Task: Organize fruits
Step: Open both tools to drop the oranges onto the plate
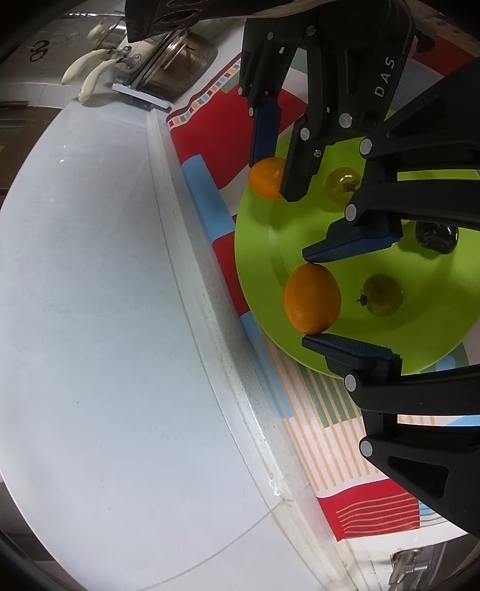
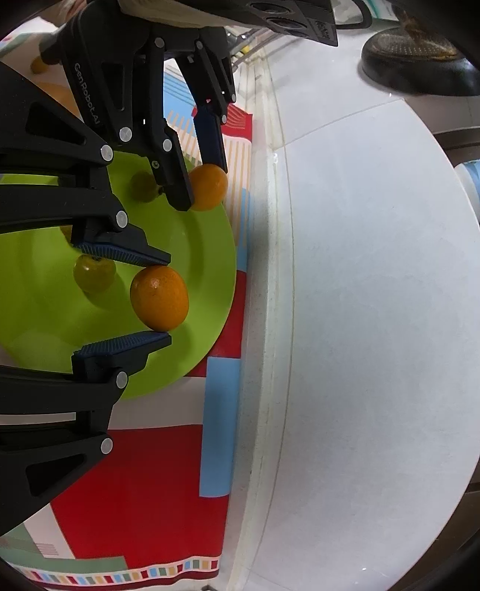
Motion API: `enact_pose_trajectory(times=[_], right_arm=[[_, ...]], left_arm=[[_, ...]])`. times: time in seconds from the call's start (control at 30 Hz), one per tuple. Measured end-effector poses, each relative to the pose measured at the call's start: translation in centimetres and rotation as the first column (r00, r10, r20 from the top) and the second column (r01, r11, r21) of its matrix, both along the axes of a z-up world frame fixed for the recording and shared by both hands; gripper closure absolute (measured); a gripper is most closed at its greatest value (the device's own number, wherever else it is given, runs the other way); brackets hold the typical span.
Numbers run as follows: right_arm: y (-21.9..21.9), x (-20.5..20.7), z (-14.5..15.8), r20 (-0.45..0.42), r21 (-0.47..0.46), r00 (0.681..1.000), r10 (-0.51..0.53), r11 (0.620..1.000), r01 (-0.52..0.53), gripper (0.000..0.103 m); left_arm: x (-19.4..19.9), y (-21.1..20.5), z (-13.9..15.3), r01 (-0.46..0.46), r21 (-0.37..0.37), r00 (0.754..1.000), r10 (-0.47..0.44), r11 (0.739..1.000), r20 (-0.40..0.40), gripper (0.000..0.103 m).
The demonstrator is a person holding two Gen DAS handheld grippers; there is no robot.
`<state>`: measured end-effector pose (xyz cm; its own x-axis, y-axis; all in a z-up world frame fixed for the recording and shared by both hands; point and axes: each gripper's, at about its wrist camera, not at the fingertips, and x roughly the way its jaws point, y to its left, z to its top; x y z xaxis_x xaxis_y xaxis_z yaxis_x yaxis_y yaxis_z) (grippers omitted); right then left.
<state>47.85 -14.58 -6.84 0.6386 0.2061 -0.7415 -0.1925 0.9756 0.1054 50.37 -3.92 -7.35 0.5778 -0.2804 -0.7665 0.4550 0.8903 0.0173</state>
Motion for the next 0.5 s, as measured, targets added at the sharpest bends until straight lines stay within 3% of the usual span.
enact_pose_trajectory(times=[0.1,0.5], right_arm=[[-0.1,0.0,0.0,-0.001,0.005,1.0,-0.01,1.0,0.01,0.065],[0.3,-3.0,2.9,0.06,-0.005,0.998,-0.011,1.0,0.012,0.065]], left_arm=[[-0.2,0.1,0.4,-0.012,0.004,1.0,0.012,1.0,0.024,0.053],[-3.6,1.7,3.7,-0.053,-0.009,0.994,0.054,0.999,0.091,0.053]])
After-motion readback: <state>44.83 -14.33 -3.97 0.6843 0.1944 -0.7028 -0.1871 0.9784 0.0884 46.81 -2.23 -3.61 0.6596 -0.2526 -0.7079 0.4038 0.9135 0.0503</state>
